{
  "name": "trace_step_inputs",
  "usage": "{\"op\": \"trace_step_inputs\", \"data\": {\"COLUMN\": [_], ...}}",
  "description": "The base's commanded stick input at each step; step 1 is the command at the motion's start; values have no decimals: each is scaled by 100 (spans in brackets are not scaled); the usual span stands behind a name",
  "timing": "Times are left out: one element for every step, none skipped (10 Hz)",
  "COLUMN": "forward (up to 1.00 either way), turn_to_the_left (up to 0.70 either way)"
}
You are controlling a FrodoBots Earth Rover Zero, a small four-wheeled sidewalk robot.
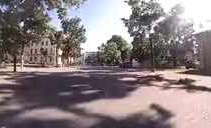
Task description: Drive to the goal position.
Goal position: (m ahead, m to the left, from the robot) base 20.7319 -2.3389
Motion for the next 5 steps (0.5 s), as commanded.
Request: {"op": "trace_step_inputs", "data": {"forward": [70, 70, 70, 70, 70], "turn_to_the_left": [0, 0, 0, 0, 0]}}
